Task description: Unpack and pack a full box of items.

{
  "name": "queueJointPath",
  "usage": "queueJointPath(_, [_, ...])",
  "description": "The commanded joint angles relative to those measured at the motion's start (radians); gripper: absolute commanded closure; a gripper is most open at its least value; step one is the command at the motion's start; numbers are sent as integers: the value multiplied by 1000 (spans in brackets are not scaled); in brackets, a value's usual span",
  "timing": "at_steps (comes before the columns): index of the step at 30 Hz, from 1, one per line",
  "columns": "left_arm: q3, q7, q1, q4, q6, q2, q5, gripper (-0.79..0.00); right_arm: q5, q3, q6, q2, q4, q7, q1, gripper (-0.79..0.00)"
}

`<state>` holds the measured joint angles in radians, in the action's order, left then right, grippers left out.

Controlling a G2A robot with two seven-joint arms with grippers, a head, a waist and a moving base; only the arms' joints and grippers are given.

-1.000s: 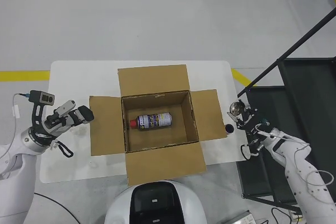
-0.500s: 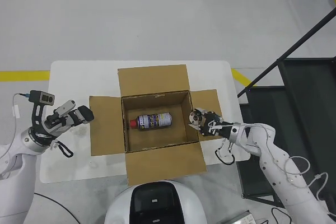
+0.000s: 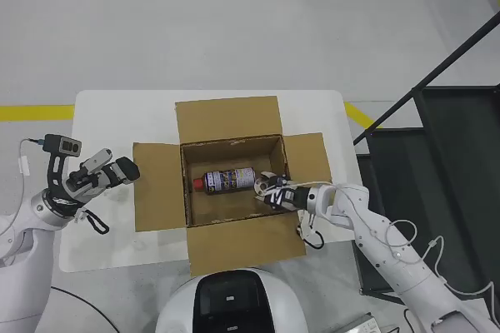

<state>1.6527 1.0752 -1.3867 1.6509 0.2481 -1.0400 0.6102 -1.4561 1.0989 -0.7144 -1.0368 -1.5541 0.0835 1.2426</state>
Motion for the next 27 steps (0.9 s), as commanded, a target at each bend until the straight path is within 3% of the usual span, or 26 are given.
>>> queueJointPath(1, [0, 0, 0, 0, 0, 0, 0, -785, 19, -1, -9, -2, 18, -8, -10, -785])
queueJointPath(9, [0, 0, 0, 0, 0, 0, 0, -785, 11, 68, -81, 19, -11, -131, 42, -785])
queueJointPath(16, [0, 0, 0, 0, 0, 0, 0, -785, -54, 335, -77, 74, -107, -444, 299, -785])
queueJointPath(21, [0, 0, 0, 0, 0, 0, 0, -785, -38, 501, -45, 94, -44, -609, 424, -785])
queueJointPath(27, [0, 0, 0, 0, 0, 0, 0, -785, 11, 572, -53, 100, 103, -647, 424, -785])
